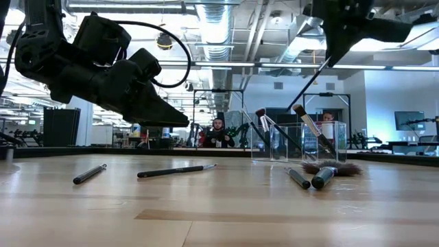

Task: Put items in baskets/containers
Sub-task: Put the eyeshadow brush into the transparent organizer, then put the liner brush into the transparent organizer

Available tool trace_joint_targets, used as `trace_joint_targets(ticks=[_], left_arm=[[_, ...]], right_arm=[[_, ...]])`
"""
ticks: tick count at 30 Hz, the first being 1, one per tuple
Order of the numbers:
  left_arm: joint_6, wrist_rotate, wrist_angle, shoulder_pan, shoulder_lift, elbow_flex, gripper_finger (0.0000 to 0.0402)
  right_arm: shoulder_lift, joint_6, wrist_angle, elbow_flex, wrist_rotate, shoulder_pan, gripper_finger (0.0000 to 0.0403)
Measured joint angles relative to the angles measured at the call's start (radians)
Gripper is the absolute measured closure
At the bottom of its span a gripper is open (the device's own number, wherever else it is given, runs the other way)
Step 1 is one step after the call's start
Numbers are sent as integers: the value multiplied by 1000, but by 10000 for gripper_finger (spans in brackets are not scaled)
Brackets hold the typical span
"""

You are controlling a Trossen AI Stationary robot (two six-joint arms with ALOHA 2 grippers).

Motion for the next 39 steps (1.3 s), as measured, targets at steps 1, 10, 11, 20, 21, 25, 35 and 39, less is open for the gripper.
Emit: trace_joint_targets(ticks=[1, 10, 11, 20, 21, 25, 35, 39], left_arm=[[0, 0, 0, 0, 0, 0, 276], [0, 0, 0, 0, 0, 0, 276], [0, 0, 0, 0, 0, 0, 276], [0, 0, -1, 0, 0, 0, 276], [0, 0, -1, 0, 0, 0, 276], [0, 0, -1, 0, 0, 0, 276], [0, 0, -1, 0, 0, -1, 276], [0, 0, -1, 0, 0, -1, 276]], right_arm=[[8, 0, 7, 0, -10, -7, 400], [166, -71, 5, -1, -26, -21, 399], [184, -73, 8, 0, -11, -21, 398], [314, -52, 21, 0, -8, -52, 365], [326, -41, 21, 0, -6, -56, 360], [355, 15, 19, 0, -4, -69, 346], [328, 123, -13, 29, 33, -11, 326], [296, 240, -43, 101, 33, 34, 320]])
